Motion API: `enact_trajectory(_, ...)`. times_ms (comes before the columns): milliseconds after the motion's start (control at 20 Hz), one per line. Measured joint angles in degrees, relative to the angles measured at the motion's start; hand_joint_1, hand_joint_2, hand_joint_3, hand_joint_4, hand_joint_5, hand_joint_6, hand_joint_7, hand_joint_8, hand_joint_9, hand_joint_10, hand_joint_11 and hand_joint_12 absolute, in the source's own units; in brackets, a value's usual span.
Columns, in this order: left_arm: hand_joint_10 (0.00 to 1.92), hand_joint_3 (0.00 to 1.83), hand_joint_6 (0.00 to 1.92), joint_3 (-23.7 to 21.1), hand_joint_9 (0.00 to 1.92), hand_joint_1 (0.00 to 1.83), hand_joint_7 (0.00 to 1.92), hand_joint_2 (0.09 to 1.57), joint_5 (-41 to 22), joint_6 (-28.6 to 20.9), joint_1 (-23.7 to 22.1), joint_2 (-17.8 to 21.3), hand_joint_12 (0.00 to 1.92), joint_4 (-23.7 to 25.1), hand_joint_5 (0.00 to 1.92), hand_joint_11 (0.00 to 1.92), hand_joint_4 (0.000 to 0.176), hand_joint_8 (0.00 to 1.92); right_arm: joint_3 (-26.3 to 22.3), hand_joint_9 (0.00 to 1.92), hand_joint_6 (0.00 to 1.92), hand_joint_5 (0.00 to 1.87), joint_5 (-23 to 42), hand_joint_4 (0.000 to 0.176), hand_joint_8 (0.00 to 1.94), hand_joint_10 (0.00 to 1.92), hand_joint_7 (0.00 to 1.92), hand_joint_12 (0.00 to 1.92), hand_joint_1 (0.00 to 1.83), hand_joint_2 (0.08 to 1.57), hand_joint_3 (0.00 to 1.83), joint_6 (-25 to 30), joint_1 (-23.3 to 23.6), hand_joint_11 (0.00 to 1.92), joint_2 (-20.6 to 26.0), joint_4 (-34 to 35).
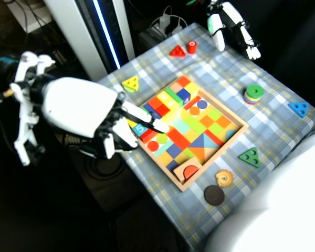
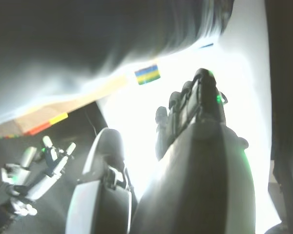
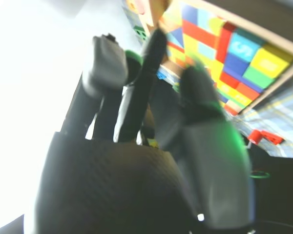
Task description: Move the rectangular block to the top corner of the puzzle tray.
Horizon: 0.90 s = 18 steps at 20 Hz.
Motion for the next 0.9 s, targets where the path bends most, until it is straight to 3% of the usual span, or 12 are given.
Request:
enact_trajectory(50,0.0,0.0,0.0,0.0,0.04,0.69,0.15,1.41,0.0,0.0,0.0,0.0,0.0,0.0,0.24,0.0,0.067,0.0,-1.4,0.27,0.0,0.1,4.2,0.0,0.1,0.42,0.38,1.36,0.01,1.42,0.0,-3.0,-3.9,0.0,-0.1,4.5)
enact_trajectory(100,0.0,0.0,0.0,0.0,0.03,0.7,0.14,1.4,0.0,0.0,0.0,0.1,0.0,-0.2,0.24,0.0,0.07,0.0,-2.8,0.24,0.0,0.08,9.2,0.0,0.02,0.25,0.3,1.3,0.0,1.38,0.0,-5.1,-8.0,0.0,-0.4,8.9)
enact_trajectory(200,0.01,0.0,0.01,0.0,0.05,0.72,0.16,1.4,-0.1,0.0,0.0,0.1,0.0,-0.2,0.26,0.0,0.062,0.0,-4.4,0.19,0.0,0.09,18.5,0.0,0.0,0.16,0.22,1.23,0.0,1.36,0.0,-5.7,-15.5,0.0,-0.7,14.7)
enact_trajectory(250,0.0,0.0,0.0,0.0,0.05,0.68,0.15,1.4,-0.1,0.0,-0.2,0.1,0.0,-0.3,0.25,0.0,0.066,0.0,-5.4,0.07,0.0,0.1,24.9,0.0,0.01,0.04,0.11,0.55,0.0,1.35,0.0,-5.8,-21.0,0.0,-0.9,19.2)
enact_trajectory(300,0.0,0.0,0.0,0.0,0.04,0.66,0.15,1.41,-0.1,0.0,-0.6,0.1,0.0,-0.6,0.25,0.0,0.062,0.0,-6.4,0.02,0.0,0.11,30.5,0.0,0.02,0.01,0.07,0.11,0.0,1.35,0.0,-5.8,-26.1,0.0,-1.4,23.9)
enact_trajectory(350,0.0,0.01,0.0,0.0,0.03,0.61,0.14,1.42,-0.2,0.0,-1.0,0.1,0.0,-0.7,0.23,0.0,0.063,0.0,-7.5,0.01,0.01,0.12,33.2,0.0,0.02,0.0,0.06,0.02,0.0,1.33,0.0,-5.9,-28.0,0.0,-1.7,27.1)
enact_trajectory(500,0.01,0.0,0.0,-0.3,0.06,0.65,0.15,1.41,-0.4,-0.1,-1.1,0.1,0.0,0.7,0.24,0.0,0.067,0.0,-10.1,0.01,0.01,0.18,43.5,0.0,0.01,0.0,0.11,0.0,0.0,1.26,0.0,-6.0,-31.4,0.0,-3.1,31.6)
enact_trajectory(600,0.01,0.0,0.0,-0.6,0.06,0.7,0.16,1.4,-1.1,0.0,-0.4,0.1,0.0,-0.2,0.25,0.0,0.047,0.0,-10.9,0.0,0.0,0.16,47.1,0.0,0.0,0.0,0.09,0.0,0.0,1.19,0.0,-7.4,-32.4,0.0,-4.8,33.0)
enact_trajectory(750,0.0,0.01,0.0,-0.8,0.05,0.63,0.15,1.41,-1.5,0.0,0.2,0.1,0.0,-1.8,0.24,0.0,0.062,0.0,-11.1,0.0,0.0,0.14,47.6,0.0,0.0,0.0,0.06,0.0,0.0,1.15,0.0,-9.2,-32.4,0.0,-7.3,36.3)
enact_trajectory(900,0.0,0.0,0.0,-0.8,0.05,0.63,0.15,1.42,-2.1,0.0,0.2,0.0,0.0,-1.5,0.25,0.0,0.062,0.0,-11.2,0.0,0.0,0.16,48.9,0.0,0.0,0.0,0.1,0.0,0.0,1.1,0.0,-10.9,-32.4,0.0,-7.8,40.5)
